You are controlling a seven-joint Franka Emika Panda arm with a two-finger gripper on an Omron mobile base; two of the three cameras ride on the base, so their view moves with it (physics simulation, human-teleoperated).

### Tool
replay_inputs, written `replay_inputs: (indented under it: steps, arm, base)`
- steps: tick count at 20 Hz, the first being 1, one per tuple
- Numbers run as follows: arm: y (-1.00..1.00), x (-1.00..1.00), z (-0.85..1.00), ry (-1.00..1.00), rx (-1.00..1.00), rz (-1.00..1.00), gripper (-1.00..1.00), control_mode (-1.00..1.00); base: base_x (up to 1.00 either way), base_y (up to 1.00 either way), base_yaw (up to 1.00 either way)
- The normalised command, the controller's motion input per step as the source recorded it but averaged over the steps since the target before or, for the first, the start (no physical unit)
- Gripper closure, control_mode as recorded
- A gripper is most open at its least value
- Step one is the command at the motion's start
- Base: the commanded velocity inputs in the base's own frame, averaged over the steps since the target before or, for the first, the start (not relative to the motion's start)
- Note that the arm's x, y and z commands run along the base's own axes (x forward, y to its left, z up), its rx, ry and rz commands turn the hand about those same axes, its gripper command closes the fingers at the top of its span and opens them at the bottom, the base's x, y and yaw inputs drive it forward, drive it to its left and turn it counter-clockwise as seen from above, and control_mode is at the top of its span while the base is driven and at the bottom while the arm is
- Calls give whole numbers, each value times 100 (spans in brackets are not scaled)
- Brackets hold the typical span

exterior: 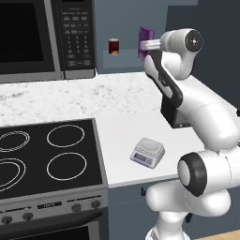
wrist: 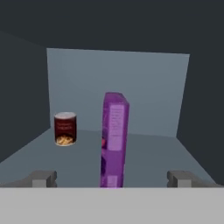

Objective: Pick the cereal and place it on the digital scale for weighing, and close the cabinet.

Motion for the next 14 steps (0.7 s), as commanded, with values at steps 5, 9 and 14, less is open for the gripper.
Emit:
replay_inputs:
  steps: [5, 9, 14]
  arm:
    - [0, 29, 0, -1, 0, 0, -100, -100]
    - [0, 32, 0, 0, 0, 0, -100, -100]
    - [0, 38, 0, 0, 0, 0, -100, -100]
  base:
    - [0, 0, 0]
    - [0, 0, 0]
    - [0, 0, 0]
